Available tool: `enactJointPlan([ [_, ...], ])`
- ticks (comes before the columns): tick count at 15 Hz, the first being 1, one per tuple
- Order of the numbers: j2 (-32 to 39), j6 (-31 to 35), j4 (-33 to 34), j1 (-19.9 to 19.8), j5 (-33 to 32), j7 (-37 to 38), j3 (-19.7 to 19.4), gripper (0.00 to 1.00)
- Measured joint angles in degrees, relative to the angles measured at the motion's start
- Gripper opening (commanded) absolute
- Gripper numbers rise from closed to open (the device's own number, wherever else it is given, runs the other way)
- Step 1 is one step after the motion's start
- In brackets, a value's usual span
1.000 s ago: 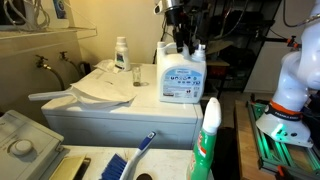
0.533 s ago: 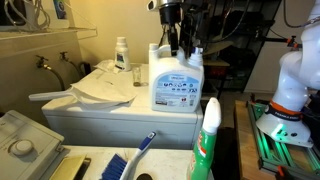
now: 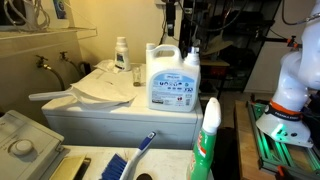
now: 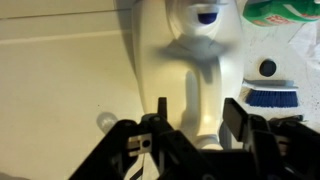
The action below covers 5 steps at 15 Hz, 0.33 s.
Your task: Pick up the washing detergent and put it on the bottom left corner of the washing machine
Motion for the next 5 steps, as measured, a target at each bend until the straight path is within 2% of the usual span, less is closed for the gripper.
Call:
enactJointPlan([
  [1, -0.16, -2.66, 1.70, -0.61, 0.30, -0.15, -0.60, 1.00],
  [3, -0.59, -6.34, 4.33, -1.88, 1.14, -0.50, -1.81, 1.00],
  [5, -1.92, -6.02, 4.75, -3.40, 2.31, -2.07, -3.40, 1.00],
])
